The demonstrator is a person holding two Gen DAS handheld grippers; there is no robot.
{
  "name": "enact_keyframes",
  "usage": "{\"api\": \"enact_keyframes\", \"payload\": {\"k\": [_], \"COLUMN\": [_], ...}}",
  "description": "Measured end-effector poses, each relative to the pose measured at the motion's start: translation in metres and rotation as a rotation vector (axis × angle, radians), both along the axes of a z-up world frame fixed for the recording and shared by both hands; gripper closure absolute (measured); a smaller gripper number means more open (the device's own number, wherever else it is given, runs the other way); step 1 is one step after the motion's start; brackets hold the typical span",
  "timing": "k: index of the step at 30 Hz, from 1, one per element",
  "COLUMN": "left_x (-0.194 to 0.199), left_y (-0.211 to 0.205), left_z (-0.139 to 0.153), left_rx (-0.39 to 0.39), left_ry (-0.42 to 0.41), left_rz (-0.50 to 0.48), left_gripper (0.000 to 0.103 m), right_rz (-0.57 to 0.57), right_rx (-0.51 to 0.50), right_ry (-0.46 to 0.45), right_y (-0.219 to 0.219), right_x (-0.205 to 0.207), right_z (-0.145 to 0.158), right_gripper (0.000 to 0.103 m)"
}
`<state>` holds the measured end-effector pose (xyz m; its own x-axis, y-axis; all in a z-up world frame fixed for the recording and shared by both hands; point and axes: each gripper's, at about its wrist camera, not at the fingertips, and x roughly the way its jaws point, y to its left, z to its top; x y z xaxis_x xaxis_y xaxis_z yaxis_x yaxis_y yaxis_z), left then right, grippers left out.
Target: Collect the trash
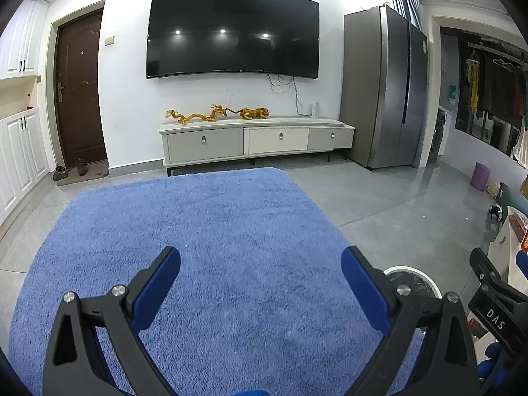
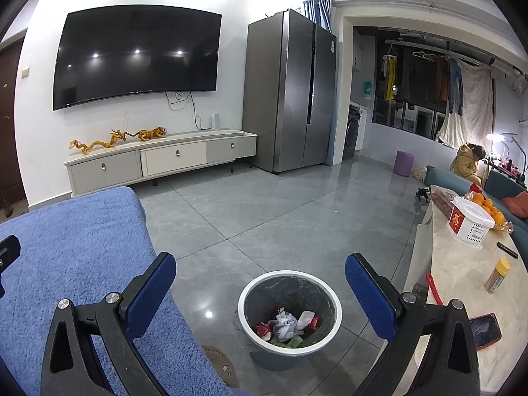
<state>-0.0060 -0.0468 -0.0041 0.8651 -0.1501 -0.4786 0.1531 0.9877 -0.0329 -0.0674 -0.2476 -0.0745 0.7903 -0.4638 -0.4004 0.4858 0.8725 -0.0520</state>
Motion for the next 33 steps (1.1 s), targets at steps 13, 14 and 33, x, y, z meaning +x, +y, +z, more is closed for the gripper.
{"api": "enact_keyframes", "payload": {"k": [13,14,33], "left_x": [0.000,0.000,-0.002], "left_y": [-0.004,-0.005,-0.011], "left_z": [-0.006,-0.005,-0.011], "left_rx": [0.008,0.008,0.029], "left_ry": [0.016,0.016,0.007], "left_rz": [-0.007,-0.007,0.003], "left_gripper": [0.000,0.000,0.000], "right_rz": [-0.005,-0.007,-0.011], "right_rx": [-0.002,-0.001,0.006], "right_ry": [0.003,0.003,0.009], "right_y": [0.002,0.003,0.001], "right_x": [-0.001,-0.002,-0.002], "right_z": [-0.001,-0.001,-0.006], "right_gripper": [0.000,0.000,0.000]}}
